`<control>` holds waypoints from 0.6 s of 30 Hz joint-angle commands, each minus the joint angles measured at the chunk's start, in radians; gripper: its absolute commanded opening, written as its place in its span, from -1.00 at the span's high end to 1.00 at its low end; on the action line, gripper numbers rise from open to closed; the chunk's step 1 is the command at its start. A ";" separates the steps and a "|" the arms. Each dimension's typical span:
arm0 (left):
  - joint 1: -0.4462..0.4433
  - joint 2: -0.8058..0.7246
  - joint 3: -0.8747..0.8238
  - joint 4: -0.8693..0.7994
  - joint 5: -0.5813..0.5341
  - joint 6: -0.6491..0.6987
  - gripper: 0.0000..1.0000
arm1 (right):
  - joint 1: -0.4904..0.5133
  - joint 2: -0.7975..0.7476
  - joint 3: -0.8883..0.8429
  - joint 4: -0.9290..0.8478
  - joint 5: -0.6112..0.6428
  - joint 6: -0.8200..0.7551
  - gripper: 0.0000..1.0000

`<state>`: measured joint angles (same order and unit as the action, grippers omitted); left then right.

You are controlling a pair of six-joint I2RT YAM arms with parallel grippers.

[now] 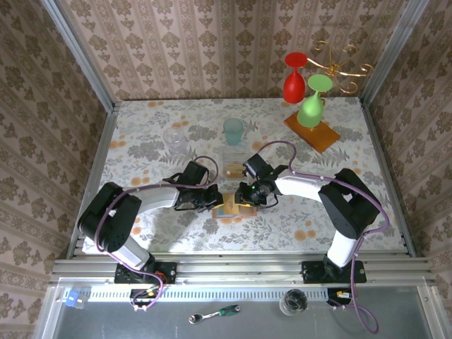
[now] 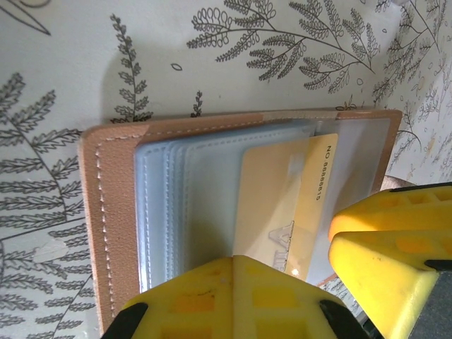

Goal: Take the credit cards out of the card holder

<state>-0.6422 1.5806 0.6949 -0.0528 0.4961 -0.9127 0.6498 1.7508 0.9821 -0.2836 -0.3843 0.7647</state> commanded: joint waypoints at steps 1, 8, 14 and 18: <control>-0.006 0.021 -0.005 -0.025 -0.015 0.028 1.00 | -0.011 0.004 -0.019 0.037 -0.043 0.021 0.50; -0.008 0.031 -0.002 -0.027 -0.016 0.028 1.00 | -0.019 0.026 -0.039 0.088 -0.080 0.034 0.50; -0.008 0.036 0.002 -0.032 -0.016 0.029 1.00 | -0.022 0.046 -0.048 0.119 -0.103 0.045 0.50; -0.008 0.035 -0.001 -0.033 -0.018 0.028 1.00 | -0.023 0.053 -0.050 0.125 -0.108 0.046 0.50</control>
<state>-0.6422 1.5890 0.6952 -0.0486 0.4980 -0.9112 0.6315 1.7847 0.9466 -0.1719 -0.4664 0.7971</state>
